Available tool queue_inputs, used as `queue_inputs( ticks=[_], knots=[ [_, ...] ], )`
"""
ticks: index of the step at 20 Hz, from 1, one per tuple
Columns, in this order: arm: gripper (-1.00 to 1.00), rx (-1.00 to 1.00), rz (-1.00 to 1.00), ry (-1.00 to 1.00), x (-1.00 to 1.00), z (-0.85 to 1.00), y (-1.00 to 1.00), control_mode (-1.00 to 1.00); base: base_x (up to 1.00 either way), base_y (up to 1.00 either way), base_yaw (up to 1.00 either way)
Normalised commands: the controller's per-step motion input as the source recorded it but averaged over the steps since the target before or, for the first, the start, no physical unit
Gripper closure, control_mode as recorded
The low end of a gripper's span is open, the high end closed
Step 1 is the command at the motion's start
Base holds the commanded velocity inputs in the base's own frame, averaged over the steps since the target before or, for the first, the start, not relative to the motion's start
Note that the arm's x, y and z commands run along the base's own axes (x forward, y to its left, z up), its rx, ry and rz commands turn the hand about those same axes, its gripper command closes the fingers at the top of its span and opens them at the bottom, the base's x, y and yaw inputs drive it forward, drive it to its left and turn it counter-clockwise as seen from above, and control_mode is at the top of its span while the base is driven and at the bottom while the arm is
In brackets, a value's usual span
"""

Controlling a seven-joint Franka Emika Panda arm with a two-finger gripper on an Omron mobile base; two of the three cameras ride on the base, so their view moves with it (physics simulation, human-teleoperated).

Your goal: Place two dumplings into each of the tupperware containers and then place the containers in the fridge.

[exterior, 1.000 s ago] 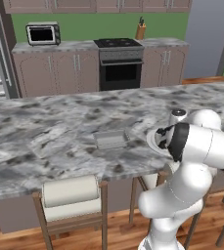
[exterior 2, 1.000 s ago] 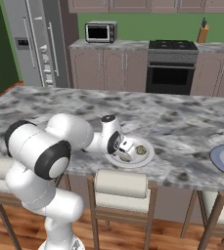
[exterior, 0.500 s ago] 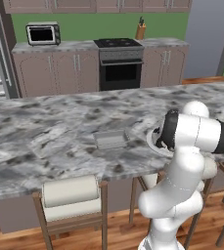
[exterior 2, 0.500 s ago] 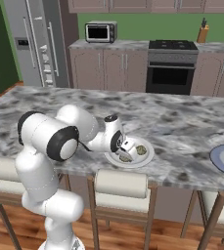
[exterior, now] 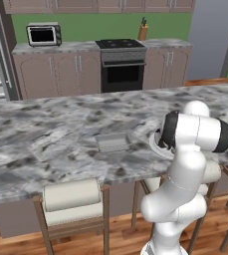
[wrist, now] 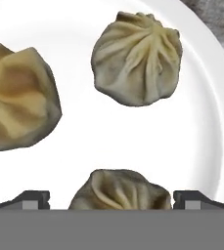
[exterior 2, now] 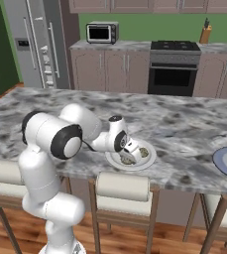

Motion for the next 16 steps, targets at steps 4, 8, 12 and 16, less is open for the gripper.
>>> queue_inputs(
  ticks=[4,8,12,16],
  knots=[
    [-1.00,0.00,-0.01,0.02,-0.33,-0.32,0.00,-1.00,0.00,0.00,0.00],
    [1.00,0.00,-0.05,0.08,0.00,-0.56,0.00,-1.00,0.00,0.00,0.00],
    [1.00,0.05,-0.09,0.02,-0.08,-0.10,0.00,-1.00,0.00,0.00,0.00],
    [1.00,0.23,-0.10,-0.16,-0.24,0.89,0.37,-1.00,0.00,0.00,0.00]
  ],
)
